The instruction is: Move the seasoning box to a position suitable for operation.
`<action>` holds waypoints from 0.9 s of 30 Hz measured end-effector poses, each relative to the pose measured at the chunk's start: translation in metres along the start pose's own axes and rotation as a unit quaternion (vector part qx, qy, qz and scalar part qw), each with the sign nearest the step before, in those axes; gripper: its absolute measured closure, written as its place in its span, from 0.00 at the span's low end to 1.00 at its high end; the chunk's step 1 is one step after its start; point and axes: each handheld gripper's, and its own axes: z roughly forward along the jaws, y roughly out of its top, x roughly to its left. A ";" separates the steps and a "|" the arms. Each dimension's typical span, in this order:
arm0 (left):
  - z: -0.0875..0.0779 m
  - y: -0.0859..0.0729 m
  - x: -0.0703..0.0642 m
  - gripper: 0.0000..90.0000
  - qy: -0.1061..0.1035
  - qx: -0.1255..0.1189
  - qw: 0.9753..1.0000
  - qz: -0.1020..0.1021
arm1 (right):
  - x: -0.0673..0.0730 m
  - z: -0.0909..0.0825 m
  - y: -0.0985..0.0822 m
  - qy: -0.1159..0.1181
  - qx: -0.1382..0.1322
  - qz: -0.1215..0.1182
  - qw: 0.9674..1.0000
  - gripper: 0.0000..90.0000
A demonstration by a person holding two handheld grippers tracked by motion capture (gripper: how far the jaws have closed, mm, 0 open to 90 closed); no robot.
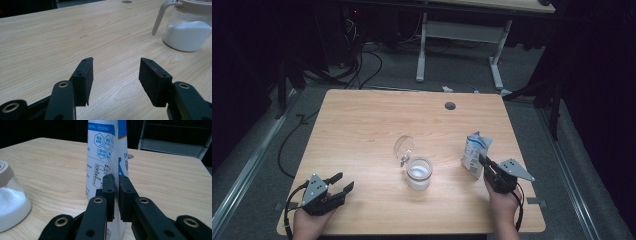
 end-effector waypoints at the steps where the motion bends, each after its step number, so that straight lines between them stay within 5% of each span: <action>1: 0.000 0.000 0.000 0.51 0.000 0.001 1.000 0.000 | 0.000 0.000 0.000 -0.001 -0.001 0.002 1.000 0.92; 27: 0.003 -0.002 0.000 0.51 0.006 0.013 1.000 -0.001 | 0.003 0.006 0.001 -0.008 0.017 -0.007 1.000 0.64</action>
